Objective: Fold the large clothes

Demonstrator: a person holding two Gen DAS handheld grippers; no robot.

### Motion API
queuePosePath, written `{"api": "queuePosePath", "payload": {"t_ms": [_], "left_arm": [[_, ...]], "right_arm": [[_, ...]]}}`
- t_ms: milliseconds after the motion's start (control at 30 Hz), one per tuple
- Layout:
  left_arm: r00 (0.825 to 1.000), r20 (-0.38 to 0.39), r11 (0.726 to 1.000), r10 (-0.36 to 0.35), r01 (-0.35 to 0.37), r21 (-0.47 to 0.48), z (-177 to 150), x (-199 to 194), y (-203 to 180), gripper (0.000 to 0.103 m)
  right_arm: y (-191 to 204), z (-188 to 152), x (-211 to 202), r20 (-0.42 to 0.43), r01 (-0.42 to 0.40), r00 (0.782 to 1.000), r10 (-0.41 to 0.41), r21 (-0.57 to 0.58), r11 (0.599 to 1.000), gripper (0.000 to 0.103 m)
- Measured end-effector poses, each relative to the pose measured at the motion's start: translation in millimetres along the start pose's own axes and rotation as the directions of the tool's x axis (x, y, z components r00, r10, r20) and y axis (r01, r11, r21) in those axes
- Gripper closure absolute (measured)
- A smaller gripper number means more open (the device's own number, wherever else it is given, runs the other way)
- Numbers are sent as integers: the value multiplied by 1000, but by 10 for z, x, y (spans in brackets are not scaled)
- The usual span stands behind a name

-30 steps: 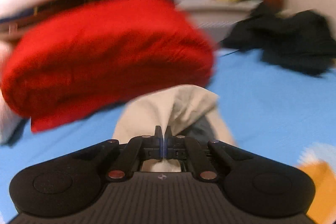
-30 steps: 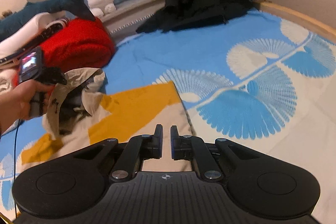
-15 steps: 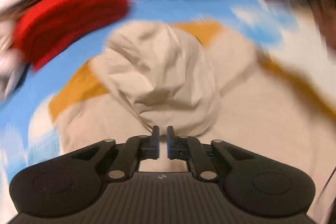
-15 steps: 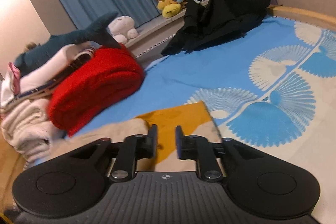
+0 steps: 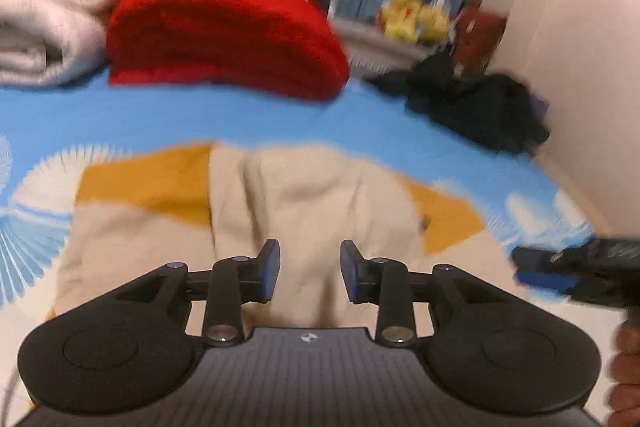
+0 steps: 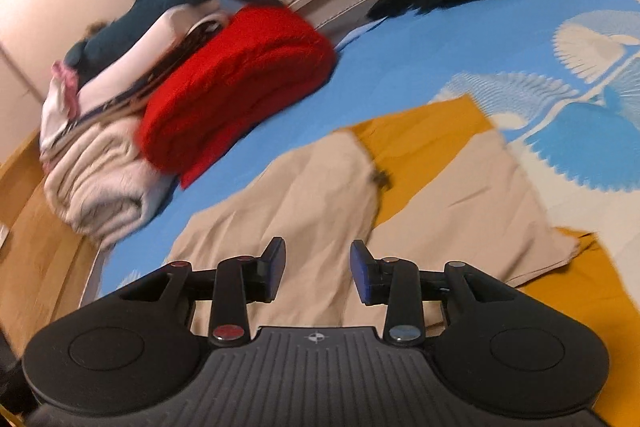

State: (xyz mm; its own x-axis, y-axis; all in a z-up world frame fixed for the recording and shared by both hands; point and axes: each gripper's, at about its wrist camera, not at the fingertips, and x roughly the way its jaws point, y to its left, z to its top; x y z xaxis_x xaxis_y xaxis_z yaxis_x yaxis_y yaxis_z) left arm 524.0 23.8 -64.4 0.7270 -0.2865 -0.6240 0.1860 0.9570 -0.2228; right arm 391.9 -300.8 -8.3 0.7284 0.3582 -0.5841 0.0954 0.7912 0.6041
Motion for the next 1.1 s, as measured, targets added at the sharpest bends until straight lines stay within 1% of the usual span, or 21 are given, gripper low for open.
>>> {"api": "queuePosePath", "payload": {"t_ms": [33, 67, 100, 133, 200, 300, 367, 400, 433, 533, 600, 633, 667, 700, 733, 767, 800, 867, 967, 1033, 1100], "left_arm": [[997, -72, 999, 33, -32, 10, -95, 182, -2, 72], [984, -157, 997, 82, -80, 22, -180, 364, 0, 82], [961, -240, 991, 135, -132, 27, -271, 518, 11, 93], [941, -296, 986, 162, -166, 13, -360, 633, 50, 96], [939, -311, 986, 148, -166, -31, -374, 638, 67, 97], [942, -324, 991, 90, -119, -69, -260, 555, 24, 96], [931, -361, 991, 56, -95, -93, -224, 535, 48, 92], [931, -364, 993, 37, -74, -87, -197, 493, 78, 85], [941, -338, 996, 19, -49, -80, -146, 437, 69, 80], [984, -178, 994, -28, 9, -109, 28, 245, 106, 80], [997, -55, 990, -59, 52, -128, 77, 162, 144, 80], [998, -37, 992, -53, 48, -118, 39, 171, 138, 80], [997, -70, 995, -25, 18, -100, -23, 272, 155, 80], [989, -145, 996, 20, -32, -84, -82, 435, 188, 81], [957, -275, 991, 98, -120, -65, -228, 623, 252, 83], [926, -344, 982, 152, -182, -56, -320, 706, 296, 84], [924, -344, 978, 168, -200, -62, -346, 681, 309, 85], [945, -288, 982, 153, -177, -61, -200, 529, 227, 85], [984, -138, 993, 111, -116, -25, 7, 284, 79, 82], [990, -115, 997, 76, -79, -25, -25, 283, 57, 82], [983, -174, 997, 64, -70, -33, -161, 381, 96, 81]], "right_arm": [[23, -36, 36, -18, -4, 1000, 4, -1, 1000, 65], [62, -66, 85, -34, -6, 999, 6, -1, 1000, 65], [97, -91, 126, -47, -9, 999, 9, 0, 1000, 65], [141, -124, 169, -61, -14, 998, 14, -2, 1000, 65], [209, -180, 233, -80, -18, 997, 17, -13, 1000, 65], [280, -266, 338, -111, -13, 994, 9, -29, 1000, 65], [302, -337, 411, -137, -14, 991, 9, -34, 999, 65], [314, -374, 459, -152, -13, 988, 7, -35, 999, 65], [315, -412, 490, -171, -11, 985, 6, -32, 999, 65], [338, -540, 606, -242, -9, 970, 8, 0, 1000, 65], [353, -595, 641, -260, -3, 966, 5, 7, 1000, 65], [369, -612, 652, -265, 3, 964, -3, 3, 1000, 65], [385, -626, 660, -269, 7, 963, -9, -5, 1000, 65], [400, -639, 662, -271, 12, 962, -16, -15, 1000, 65], [403, -645, 648, -270, 19, 962, -26, -27, 999, 65], [402, -647, 638, -268, 22, 963, -32, -38, 999, 65], [411, -638, 629, -265, 22, 964, -34, -48, 999, 65], [412, -616, 602, -249, 22, 968, -37, -61, 998, 65], [366, -586, 585, -233, 22, 972, -34, -53, 998, 65], [342, -572, 604, -236, 33, 971, -42, -40, 999, 65], [329, -547, 588, -229, 46, 972, -53, -36, 998, 65]]}}
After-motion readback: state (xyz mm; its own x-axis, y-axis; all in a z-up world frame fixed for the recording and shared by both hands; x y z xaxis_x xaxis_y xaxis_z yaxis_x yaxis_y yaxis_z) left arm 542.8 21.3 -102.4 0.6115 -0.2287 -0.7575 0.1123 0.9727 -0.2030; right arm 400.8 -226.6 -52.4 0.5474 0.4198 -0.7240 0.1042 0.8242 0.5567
